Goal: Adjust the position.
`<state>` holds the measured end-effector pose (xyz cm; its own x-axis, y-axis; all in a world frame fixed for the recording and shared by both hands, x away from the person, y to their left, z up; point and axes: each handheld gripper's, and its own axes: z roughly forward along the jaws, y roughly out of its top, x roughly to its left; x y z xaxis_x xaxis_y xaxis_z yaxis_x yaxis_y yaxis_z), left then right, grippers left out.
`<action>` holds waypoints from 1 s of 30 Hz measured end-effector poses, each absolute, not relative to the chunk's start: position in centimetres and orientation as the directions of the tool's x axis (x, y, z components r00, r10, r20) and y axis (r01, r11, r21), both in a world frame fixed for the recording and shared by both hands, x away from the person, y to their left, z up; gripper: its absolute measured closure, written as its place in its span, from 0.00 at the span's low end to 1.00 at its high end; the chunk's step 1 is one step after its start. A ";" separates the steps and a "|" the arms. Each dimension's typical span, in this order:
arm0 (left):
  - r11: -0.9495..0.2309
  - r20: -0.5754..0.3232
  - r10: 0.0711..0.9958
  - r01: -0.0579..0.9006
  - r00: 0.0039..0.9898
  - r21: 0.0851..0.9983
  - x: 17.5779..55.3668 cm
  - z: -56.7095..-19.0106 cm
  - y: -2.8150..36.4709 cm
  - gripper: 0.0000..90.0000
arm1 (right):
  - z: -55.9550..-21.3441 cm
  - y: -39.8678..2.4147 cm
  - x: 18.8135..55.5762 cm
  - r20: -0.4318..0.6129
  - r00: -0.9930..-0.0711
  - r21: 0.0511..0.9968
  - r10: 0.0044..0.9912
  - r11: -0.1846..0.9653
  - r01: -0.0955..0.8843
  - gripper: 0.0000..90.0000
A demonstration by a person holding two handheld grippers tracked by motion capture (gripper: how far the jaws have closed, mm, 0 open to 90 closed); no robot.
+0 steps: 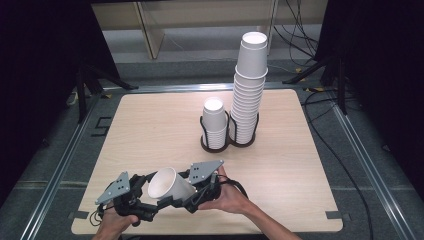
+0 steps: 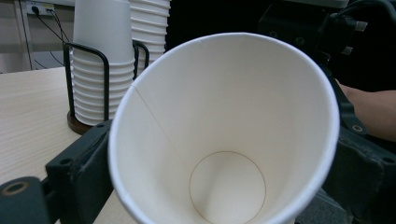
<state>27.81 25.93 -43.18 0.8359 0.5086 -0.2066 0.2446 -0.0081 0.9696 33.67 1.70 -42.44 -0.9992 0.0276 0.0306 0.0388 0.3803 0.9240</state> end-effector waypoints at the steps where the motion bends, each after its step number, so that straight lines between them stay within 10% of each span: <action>1: -0.007 -0.206 0.510 0.244 0.835 0.970 27.8 -43.2 25.9 0.08 | -42.4 1.8 33.6 0.032 -0.999 0.923 0.023 0.384 0.039 0.24; 30: 0.054 -0.197 0.531 0.199 0.824 0.979 27.5 -42.6 26.7 0.16 | -43.3 2.1 34.1 0.079 -0.996 0.914 0.048 0.395 0.091 0.16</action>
<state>27.52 26.69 -42.65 0.8239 0.5315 -0.1968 0.1990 0.0539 0.9785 34.10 2.14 -43.34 -0.9958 0.0477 0.0787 0.0911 0.3945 0.9144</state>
